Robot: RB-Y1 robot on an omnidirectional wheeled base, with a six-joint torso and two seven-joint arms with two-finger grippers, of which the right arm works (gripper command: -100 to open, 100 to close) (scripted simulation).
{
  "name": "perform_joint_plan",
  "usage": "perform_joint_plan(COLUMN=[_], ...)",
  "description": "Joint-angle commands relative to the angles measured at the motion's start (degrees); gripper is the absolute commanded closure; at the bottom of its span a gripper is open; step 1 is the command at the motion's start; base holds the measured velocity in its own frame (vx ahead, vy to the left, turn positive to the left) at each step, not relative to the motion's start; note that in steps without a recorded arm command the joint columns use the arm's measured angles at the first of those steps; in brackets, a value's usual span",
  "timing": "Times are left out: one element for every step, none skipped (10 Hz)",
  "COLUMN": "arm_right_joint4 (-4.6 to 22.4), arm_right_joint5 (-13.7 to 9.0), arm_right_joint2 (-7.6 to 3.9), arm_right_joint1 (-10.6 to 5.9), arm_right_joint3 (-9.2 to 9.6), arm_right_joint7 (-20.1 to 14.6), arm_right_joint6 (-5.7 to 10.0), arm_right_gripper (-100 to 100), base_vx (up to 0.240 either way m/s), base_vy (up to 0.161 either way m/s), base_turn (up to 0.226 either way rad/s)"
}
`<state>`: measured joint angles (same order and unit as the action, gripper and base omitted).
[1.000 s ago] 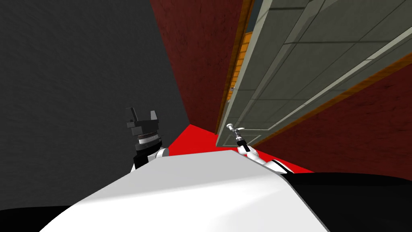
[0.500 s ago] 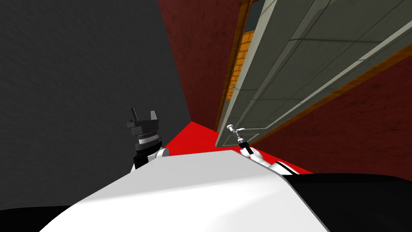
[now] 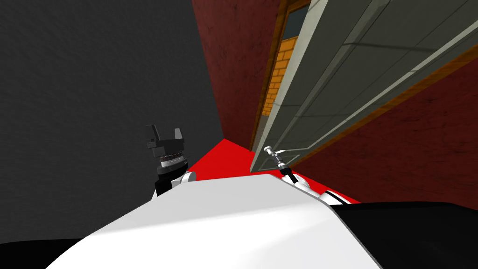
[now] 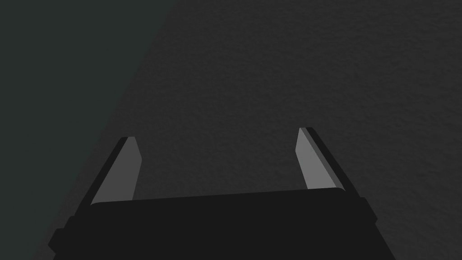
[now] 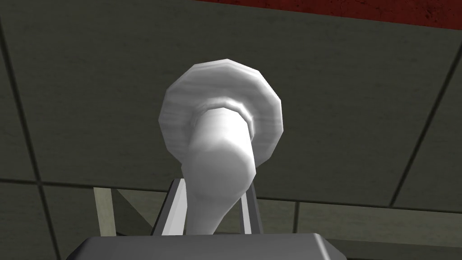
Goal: Pull the door open
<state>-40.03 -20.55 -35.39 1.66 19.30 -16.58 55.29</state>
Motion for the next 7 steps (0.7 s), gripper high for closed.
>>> perform_joint_plan(arm_right_joint4=[-0.23,-0.12,-0.02,-0.02,0.09,0.16,0.16], arm_right_joint5=[-0.44,-0.70,-0.95,-0.95,-1.24,-1.41,-1.41], arm_right_joint2=[-1.34,-2.11,-2.83,-2.83,-3.67,-4.13,-4.13], arm_right_joint1=[1.42,2.17,2.87,2.87,3.71,4.16,4.16], arm_right_joint3=[1.02,1.71,2.35,2.35,3.12,3.54,3.54], arm_right_joint7=[-0.69,-1.17,-1.62,-1.62,-2.15,-2.44,-2.44], arm_right_joint6=[2.03,3.37,4.63,4.63,6.11,6.92,6.92], arm_right_gripper=[100,100,100,100,100,100,100], base_vx=[-0.190,-0.201,-0.210,-0.142,-0.149,-0.160,-0.096], base_vy=[-0.104,-0.079,-0.086,-0.046,-0.055,-0.071,-0.040], base_turn=[0.199,0.171,0.147,0.053,0.101,0.144,0.041])
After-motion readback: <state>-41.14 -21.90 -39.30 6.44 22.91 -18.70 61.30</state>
